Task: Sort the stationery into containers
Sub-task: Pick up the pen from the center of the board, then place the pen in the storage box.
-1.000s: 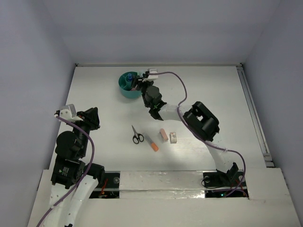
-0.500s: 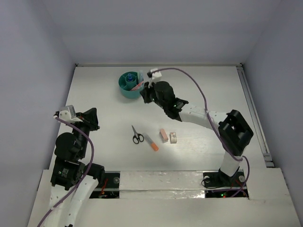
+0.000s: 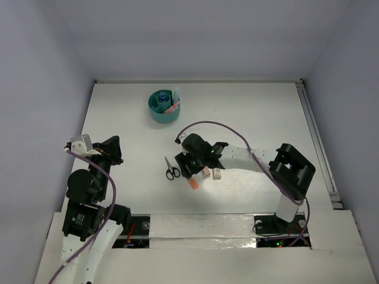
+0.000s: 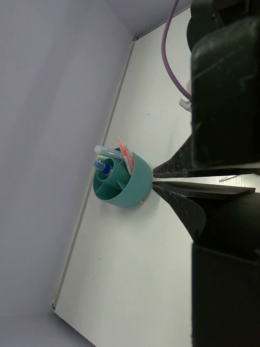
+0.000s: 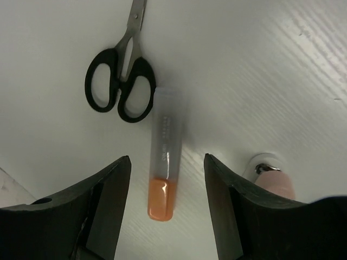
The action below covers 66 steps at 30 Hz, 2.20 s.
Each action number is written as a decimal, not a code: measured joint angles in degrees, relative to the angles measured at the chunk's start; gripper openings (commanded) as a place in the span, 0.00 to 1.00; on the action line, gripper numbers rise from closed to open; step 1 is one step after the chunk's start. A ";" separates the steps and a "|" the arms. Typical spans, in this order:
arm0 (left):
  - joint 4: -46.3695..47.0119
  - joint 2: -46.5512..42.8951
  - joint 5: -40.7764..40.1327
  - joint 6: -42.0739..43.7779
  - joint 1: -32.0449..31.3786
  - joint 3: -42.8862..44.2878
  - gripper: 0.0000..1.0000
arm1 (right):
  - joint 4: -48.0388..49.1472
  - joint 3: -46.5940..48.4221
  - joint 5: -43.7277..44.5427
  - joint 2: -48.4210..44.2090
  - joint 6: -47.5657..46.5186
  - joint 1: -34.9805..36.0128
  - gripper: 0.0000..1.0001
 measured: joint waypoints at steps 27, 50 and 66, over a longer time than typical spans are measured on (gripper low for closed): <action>-0.04 -0.04 0.07 -0.02 0.00 0.00 0.07 | -5.64 8.87 10.19 9.68 -2.14 0.83 0.01; -0.04 2.49 0.22 0.00 0.00 0.00 0.08 | 39.91 29.90 20.65 14.69 -8.92 -15.23 0.00; -0.07 4.61 -0.17 0.04 0.42 0.00 0.08 | 56.83 43.39 19.91 33.73 -9.77 -16.81 0.00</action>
